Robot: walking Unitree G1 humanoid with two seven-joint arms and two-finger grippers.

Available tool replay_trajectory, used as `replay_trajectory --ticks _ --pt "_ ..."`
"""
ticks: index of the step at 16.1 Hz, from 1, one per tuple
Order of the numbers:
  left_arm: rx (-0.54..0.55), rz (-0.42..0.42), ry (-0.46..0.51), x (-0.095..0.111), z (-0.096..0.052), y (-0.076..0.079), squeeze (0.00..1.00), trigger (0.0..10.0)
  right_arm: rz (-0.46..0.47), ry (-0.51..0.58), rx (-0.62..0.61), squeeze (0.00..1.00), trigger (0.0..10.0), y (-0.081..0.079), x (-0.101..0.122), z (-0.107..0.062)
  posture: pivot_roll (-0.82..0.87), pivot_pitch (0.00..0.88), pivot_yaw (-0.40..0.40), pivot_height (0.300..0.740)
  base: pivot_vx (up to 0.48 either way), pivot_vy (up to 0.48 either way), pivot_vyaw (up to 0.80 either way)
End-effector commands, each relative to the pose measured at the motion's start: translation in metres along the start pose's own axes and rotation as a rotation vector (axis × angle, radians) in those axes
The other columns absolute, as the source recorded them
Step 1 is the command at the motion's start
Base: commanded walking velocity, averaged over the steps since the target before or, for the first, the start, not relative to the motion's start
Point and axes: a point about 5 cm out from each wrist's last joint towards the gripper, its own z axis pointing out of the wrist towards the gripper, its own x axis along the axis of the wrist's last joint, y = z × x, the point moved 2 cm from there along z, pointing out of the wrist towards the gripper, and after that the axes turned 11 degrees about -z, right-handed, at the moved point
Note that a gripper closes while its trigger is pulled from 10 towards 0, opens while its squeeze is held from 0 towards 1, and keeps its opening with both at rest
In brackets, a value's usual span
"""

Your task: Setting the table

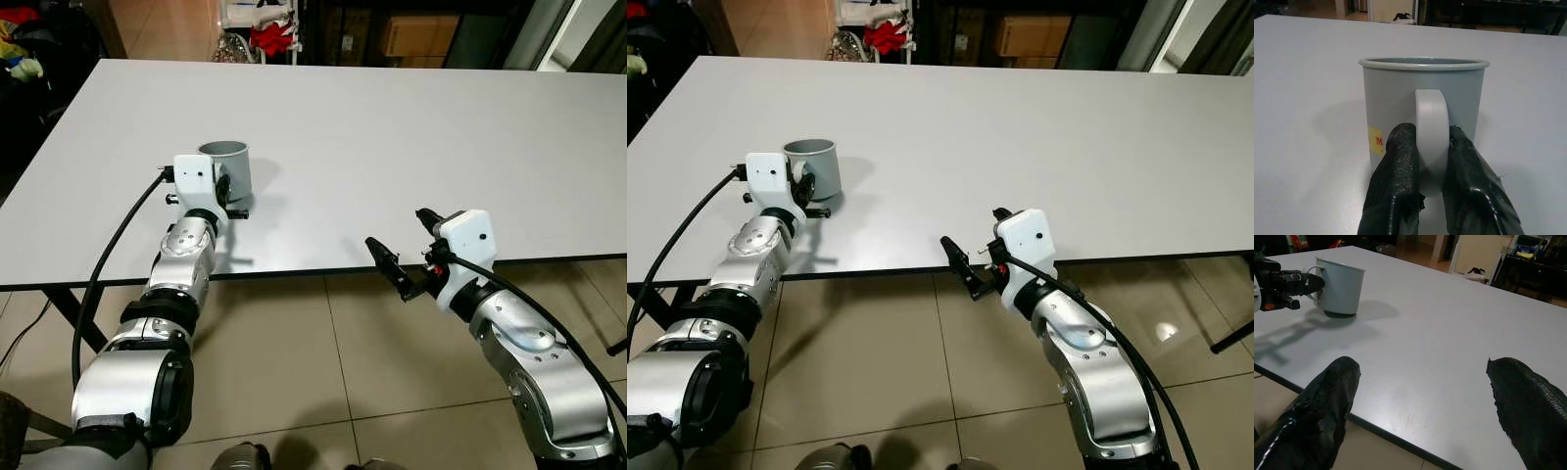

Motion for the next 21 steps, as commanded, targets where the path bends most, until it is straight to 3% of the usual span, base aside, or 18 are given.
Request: replay_trajectory --ticks 1,2,6,8,11,16,18,21 --pt "-0.011 0.045 -0.048 -0.010 -0.001 0.003 0.00 10.0 0.002 0.003 0.005 0.00 10.0 0.001 0.000 0.000 -0.14 0.048 -0.064 0.740 0.000 0.000 0.00" --pt "-0.007 0.093 -0.082 -0.018 -0.002 0.002 0.00 10.0 0.009 -0.006 0.005 0.00 10.0 0.001 -0.003 0.001 -0.14 0.047 -0.063 0.740 0.000 0.000 0.00" --pt "-0.013 0.106 -0.120 -0.025 -0.003 0.002 0.00 10.0 0.016 -0.017 0.006 0.00 10.0 -0.001 -0.007 0.001 -0.14 0.048 -0.062 0.740 0.000 0.000 0.00" --pt "0.009 0.123 -0.164 -0.028 -0.001 0.003 0.00 10.0 0.023 -0.077 0.023 0.00 10.0 -0.003 -0.019 -0.001 -0.15 0.060 -0.063 0.740 0.000 0.000 0.00" --pt "0.042 0.105 -0.163 -0.022 0.002 0.003 0.00 10.0 0.020 -0.087 0.009 0.00 10.0 0.001 -0.019 -0.002 -0.18 0.101 -0.065 0.740 0.000 0.000 0.00" --pt "0.065 0.088 -0.095 0.001 0.009 0.002 0.00 10.0 0.059 -0.024 -0.010 0.00 10.0 0.002 -0.001 -0.006 -0.24 0.265 -0.048 0.740 0.000 0.000 0.00" --pt "0.092 0.104 -0.073 0.010 0.011 0.000 0.00 10.0 0.064 0.013 0.050 0.00 10.0 -0.010 0.012 -0.006 -0.26 0.330 -0.049 0.740 0.000 0.000 0.00" --pt "0.103 0.108 -0.042 0.024 0.016 0.005 0.00 10.0 0.065 0.037 0.058 0.00 10.0 -0.013 0.027 -0.012 -0.30 0.385 -0.057 0.740 0.000 0.000 0.00"
